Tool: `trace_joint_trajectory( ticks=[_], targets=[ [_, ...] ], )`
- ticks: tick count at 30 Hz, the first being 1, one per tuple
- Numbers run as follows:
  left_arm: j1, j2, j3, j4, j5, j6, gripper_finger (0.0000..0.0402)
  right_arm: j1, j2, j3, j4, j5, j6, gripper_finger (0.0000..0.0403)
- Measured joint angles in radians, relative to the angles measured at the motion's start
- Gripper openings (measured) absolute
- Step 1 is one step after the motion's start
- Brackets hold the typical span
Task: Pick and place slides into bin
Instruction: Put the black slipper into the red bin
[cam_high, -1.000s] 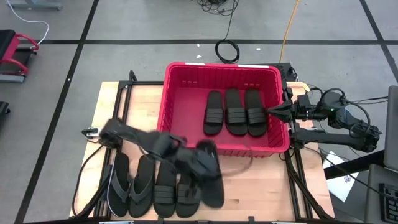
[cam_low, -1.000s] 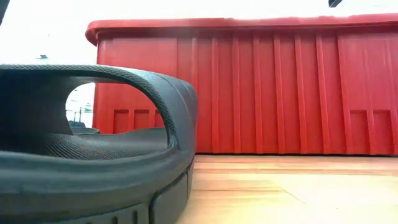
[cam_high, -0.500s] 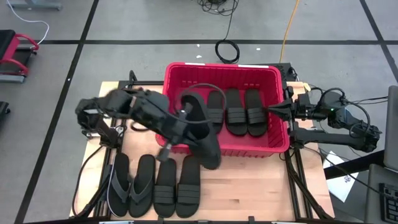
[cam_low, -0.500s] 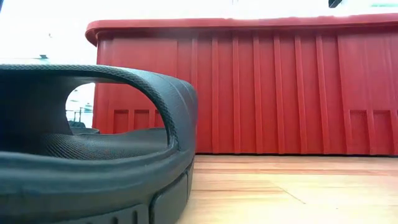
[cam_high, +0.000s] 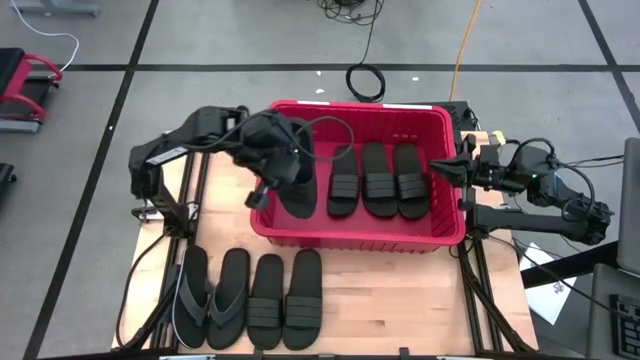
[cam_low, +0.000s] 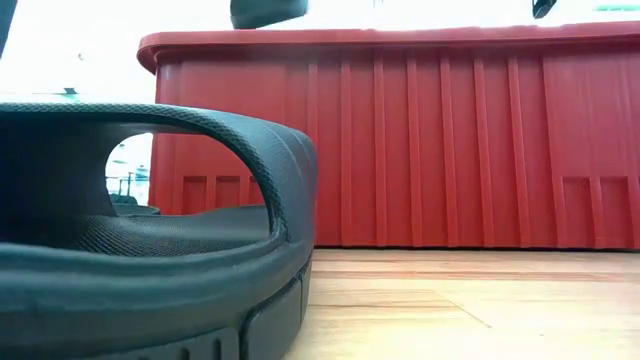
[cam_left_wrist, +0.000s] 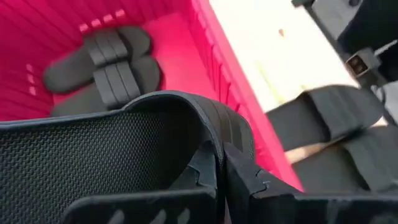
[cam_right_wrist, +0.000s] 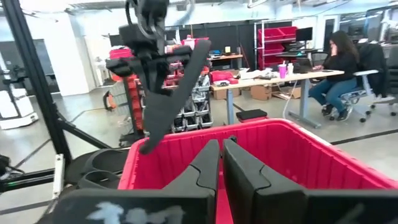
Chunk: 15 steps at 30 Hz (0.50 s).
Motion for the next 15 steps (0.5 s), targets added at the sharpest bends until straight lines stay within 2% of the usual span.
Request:
trace_joint_trajectory(
  ticks=[4,9,15],
  targets=[
    [0.069,-0.003,-0.153,0.054,0.022,0.038,0.0001,0.0,0.0,0.0,0.0,0.023,-0.021,0.0013],
    [0.15,-0.001,-0.348,0.157,0.13,0.06,0.0001,0.0,0.0,0.0,0.0,0.025,-0.023,0.0013],
    [0.219,-0.001,-0.496,0.305,0.195,0.096,0.0001,0.0,0.0,0.0,-0.01,0.025,-0.034,0.0013]
  ],
)
